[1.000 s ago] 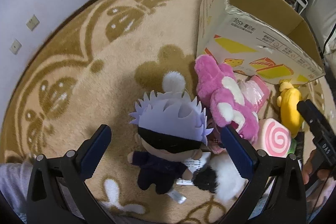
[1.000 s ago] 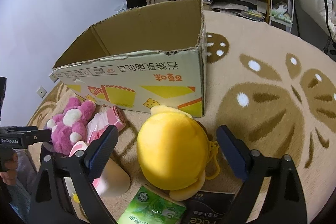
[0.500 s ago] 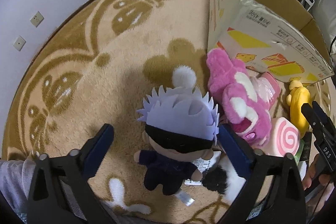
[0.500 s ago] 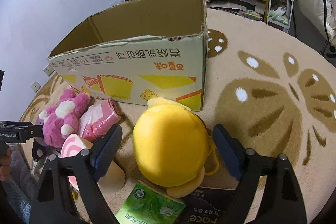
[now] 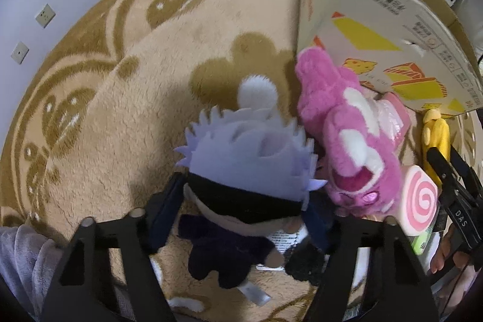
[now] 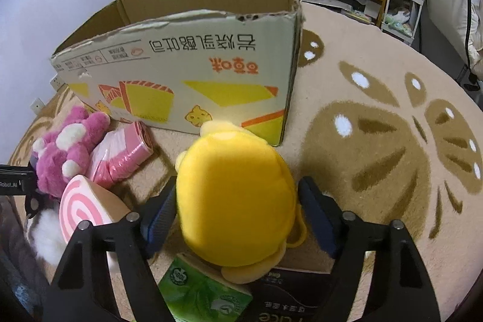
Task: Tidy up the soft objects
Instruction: 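Lower the left tool onto the white-haired doll while the right tool approaches the yellow plush, then close the left tool on the doll while the right tool grips the yellow plush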
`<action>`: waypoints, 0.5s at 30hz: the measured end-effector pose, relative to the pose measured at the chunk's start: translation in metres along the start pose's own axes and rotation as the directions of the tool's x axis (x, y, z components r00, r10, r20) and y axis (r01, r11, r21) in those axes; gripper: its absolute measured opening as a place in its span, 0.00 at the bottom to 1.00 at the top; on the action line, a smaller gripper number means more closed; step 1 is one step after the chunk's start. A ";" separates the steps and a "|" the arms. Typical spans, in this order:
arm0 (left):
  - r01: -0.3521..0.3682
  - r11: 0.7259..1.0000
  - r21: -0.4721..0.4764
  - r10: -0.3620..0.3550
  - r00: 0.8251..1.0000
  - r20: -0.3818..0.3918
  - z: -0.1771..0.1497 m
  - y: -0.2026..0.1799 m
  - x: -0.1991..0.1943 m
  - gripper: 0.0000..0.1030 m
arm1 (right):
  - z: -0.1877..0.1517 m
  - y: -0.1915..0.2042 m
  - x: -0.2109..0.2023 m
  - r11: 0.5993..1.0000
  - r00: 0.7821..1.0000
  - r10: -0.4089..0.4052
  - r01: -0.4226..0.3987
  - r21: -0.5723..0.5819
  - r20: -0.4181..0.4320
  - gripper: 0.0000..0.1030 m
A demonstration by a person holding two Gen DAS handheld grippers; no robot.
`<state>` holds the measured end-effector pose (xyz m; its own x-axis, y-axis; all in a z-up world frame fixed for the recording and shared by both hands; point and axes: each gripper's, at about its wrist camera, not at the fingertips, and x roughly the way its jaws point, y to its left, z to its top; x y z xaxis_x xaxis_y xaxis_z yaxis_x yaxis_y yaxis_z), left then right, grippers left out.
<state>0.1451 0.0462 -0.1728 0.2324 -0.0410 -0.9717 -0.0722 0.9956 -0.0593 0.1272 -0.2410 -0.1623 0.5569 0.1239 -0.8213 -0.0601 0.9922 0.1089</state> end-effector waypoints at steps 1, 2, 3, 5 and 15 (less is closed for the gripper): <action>-0.006 1.000 0.007 0.006 1.000 0.011 0.000 -0.002 -0.001 0.60 | 0.000 -0.001 -0.001 1.000 1.000 -0.001 0.001 0.003 0.002 0.76; -0.011 1.000 0.012 0.011 1.000 0.018 0.000 -0.003 -0.003 0.60 | 0.000 -0.002 -0.002 1.000 1.000 0.000 -0.001 0.006 0.006 0.75; -0.022 1.000 0.016 0.021 0.999 0.027 0.000 -0.003 -0.004 0.59 | 0.000 -0.003 -0.004 1.000 1.000 0.002 -0.002 0.012 0.012 0.74; -0.046 0.999 0.021 0.045 0.998 0.052 -0.001 -0.006 -0.007 0.59 | 0.001 -0.005 -0.007 1.000 1.000 -0.001 0.001 0.017 0.024 0.68; -0.094 0.995 0.020 0.086 0.968 0.234 -0.003 -0.012 -0.050 0.59 | -0.004 0.007 -0.021 1.000 0.999 0.016 -0.016 -0.013 0.045 0.44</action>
<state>0.1311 0.0361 -0.1243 0.4459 0.0660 -0.8926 -0.0744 0.9966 0.0365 0.1120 -0.2363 -0.1463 0.5922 0.1395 -0.7936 -0.0798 0.9902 0.1145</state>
